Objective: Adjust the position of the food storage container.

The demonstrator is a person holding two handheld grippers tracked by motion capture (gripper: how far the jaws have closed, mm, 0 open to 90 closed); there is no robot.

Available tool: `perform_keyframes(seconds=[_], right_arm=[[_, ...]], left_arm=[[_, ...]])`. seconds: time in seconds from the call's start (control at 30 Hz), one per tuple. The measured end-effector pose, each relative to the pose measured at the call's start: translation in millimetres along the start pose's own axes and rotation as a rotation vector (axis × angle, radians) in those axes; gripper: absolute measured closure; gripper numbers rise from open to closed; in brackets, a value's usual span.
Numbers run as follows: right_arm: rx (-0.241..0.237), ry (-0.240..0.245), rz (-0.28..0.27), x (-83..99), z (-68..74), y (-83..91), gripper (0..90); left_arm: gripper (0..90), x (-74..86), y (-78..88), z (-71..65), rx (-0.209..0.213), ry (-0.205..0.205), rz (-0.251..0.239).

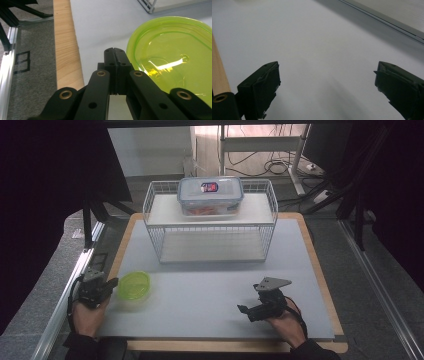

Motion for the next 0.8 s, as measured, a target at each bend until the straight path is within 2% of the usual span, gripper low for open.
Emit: perform_keyframes(seconds=[0.23, 0.63, 0.73, 0.8], right_arm=[[0.003, 0.001, 0.006, 0.2, 0.1, -0.9, 6.1], [0.001, -0.003, 0.012, 0.7, -0.2, -1.7, 6.1], [0.001, -0.003, 0.012, 0.7, -0.3, -1.4, 6.2], [0.003, -0.003, 0.011, 0.8, -0.5, -1.1, 6.2]], left_arm=[[90.0, -6.2, -4.4, -18.4, 0.047, -0.028, 0.005], [90.0, -15.4, -9.8, -71.3, 0.152, -0.123, 0.026], [90.0, -15.8, -9.4, -74.6, 0.157, -0.143, 0.034], [90.0, -14.1, -9.2, -69.8, 0.155, -0.127, 0.039]])
Point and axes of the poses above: each handheld gripper's, and its own axes: y roughly backward along the jaws, x roughly out of its underside, z roughly to its left, the point moved 3 cm from there along -y, roughly forward along the jaws, and after that the axes turned 12 degrees about z, right-handed, at the moved point
